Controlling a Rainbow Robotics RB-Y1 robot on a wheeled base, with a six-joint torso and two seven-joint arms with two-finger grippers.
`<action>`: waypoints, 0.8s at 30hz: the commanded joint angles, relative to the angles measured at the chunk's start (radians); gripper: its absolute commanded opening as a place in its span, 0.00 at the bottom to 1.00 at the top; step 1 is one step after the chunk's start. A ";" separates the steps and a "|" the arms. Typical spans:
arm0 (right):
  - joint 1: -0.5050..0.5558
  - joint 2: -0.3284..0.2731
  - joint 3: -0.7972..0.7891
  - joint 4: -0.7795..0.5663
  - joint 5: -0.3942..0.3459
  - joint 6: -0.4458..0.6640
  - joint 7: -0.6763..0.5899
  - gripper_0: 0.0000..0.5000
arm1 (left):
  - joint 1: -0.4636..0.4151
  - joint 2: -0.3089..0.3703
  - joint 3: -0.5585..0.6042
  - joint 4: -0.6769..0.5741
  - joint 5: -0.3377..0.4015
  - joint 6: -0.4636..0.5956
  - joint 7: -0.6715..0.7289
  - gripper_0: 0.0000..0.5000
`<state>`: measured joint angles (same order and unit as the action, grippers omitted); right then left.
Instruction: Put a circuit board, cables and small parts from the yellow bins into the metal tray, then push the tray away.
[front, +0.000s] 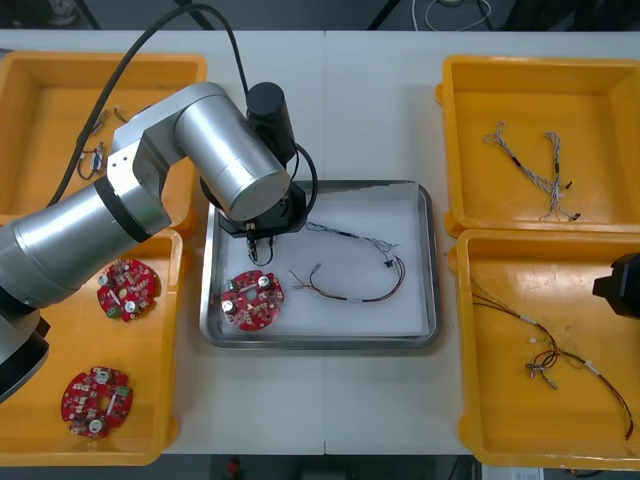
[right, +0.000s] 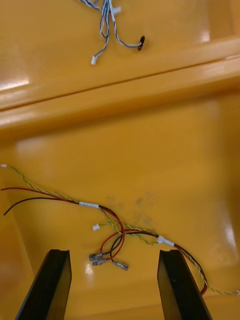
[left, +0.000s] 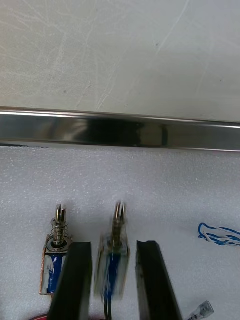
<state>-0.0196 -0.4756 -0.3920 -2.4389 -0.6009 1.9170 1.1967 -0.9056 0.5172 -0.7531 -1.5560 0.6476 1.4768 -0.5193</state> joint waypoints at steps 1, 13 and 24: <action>0.043 -0.015 0.039 -0.039 -0.011 0.003 0.007 1.00 | -0.049 -0.023 -0.012 -0.006 -0.014 -0.013 0.064 1.00; 0.041 -0.018 0.070 -0.063 -0.019 0.003 0.007 1.00 | -0.049 -0.009 0.011 -0.056 -0.035 0.013 0.091 1.00; 0.037 -0.021 0.073 -0.066 -0.028 0.003 0.009 1.00 | -0.049 0.081 0.146 -0.243 0.034 0.220 0.076 1.00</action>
<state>0.0042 -0.4757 -0.3344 -2.4652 -0.6162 1.9170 1.1968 -0.9084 0.5332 -0.6588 -1.7208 0.6331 1.6681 -0.5041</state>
